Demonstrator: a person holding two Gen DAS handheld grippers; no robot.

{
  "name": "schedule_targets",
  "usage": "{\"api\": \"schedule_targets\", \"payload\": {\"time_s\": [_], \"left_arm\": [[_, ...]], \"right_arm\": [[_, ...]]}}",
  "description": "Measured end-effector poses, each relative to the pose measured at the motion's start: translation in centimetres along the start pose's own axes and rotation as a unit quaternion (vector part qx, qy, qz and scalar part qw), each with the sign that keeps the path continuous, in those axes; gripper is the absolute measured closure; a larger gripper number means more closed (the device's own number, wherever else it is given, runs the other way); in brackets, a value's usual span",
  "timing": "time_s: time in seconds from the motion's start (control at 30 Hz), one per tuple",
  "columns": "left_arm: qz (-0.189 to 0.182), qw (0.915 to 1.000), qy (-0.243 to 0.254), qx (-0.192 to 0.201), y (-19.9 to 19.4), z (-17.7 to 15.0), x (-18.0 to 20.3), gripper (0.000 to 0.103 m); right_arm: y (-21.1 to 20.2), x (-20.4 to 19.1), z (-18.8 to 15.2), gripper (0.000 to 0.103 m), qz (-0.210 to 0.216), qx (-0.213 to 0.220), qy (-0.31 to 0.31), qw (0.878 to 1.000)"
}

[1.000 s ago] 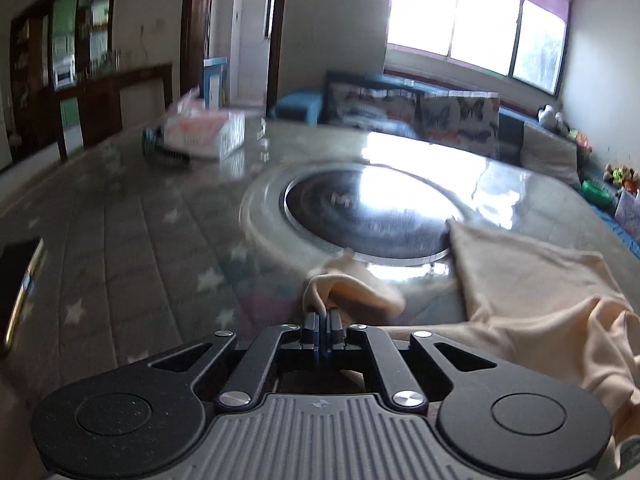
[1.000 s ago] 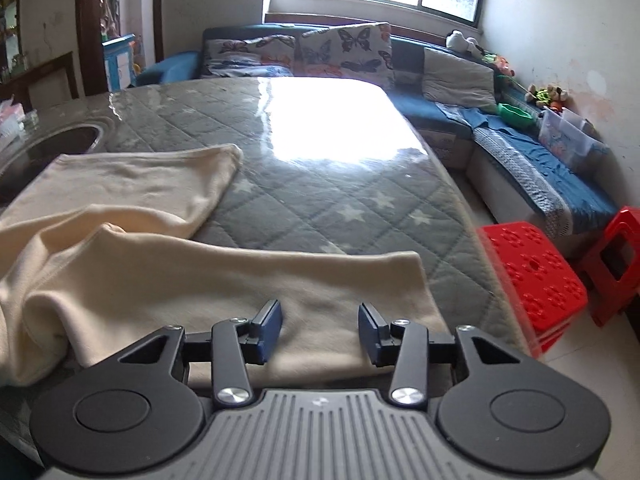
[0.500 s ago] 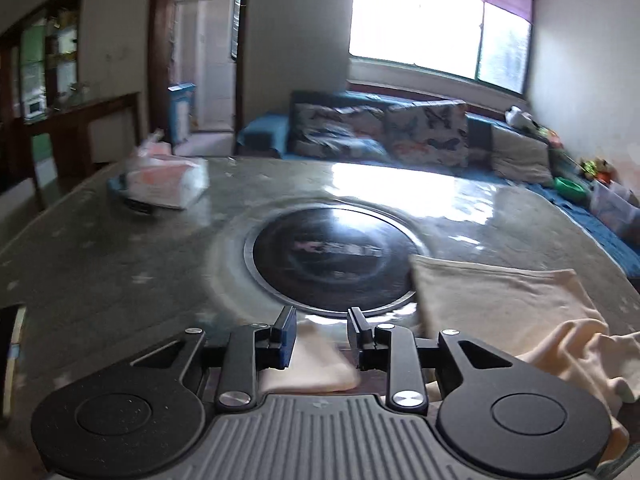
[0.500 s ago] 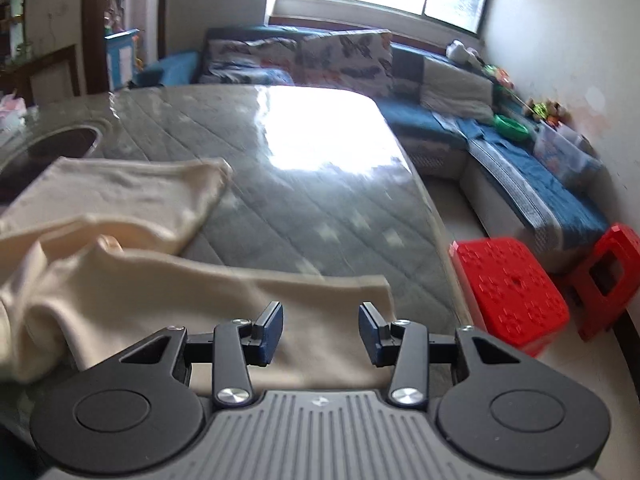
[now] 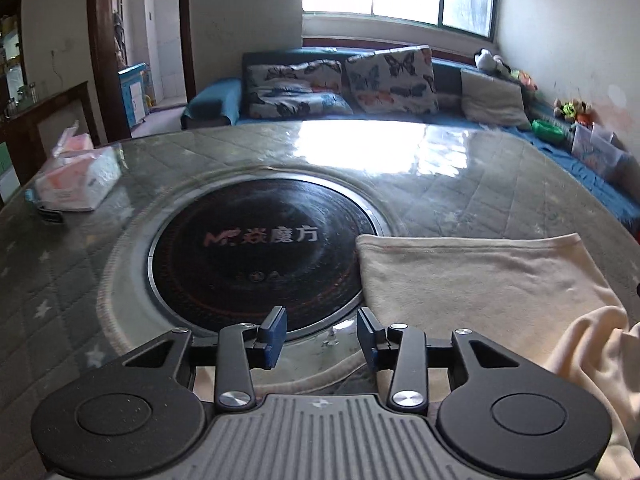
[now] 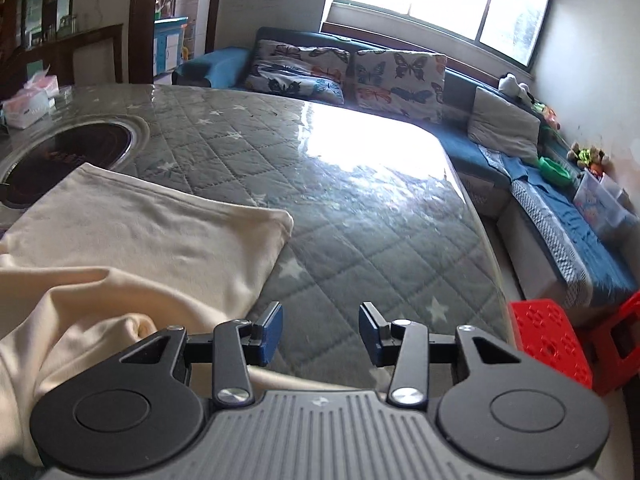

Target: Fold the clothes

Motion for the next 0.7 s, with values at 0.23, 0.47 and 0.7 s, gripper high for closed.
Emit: {"api": "schedule_targets", "payload": {"time_s": [0.23,0.47,0.7], "left_arm": [[-0.011,0.9998,0.008,-0.013,1.9,0.5,1.1,0.057],[-0.018,0.9995,0.014,-0.023,3.6,1.1,1.8,0.057],[-0.03,0.9989,0.018,-0.031,5.5,1.9,2.4,0.057]], "right_arm": [[1.4,-1.5,1.7,0.059,-0.001,0.003,-0.026,1.0],[2.6,-2.6,3.0,0.058,0.006,0.007,-0.031,0.999],[4.3,-2.3,4.1,0.057,0.044,-0.001,0.007,0.999]]}}
Point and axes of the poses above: each gripper's, at about its wrist camera, not at the fingertips, and y roughly the way its jaws point, x to its right, z to its top, the point moved 7 cm from there along y, roughly the way its jaws point, and after that the axes turned 8 degrees about -z, right-handed, at the moved point
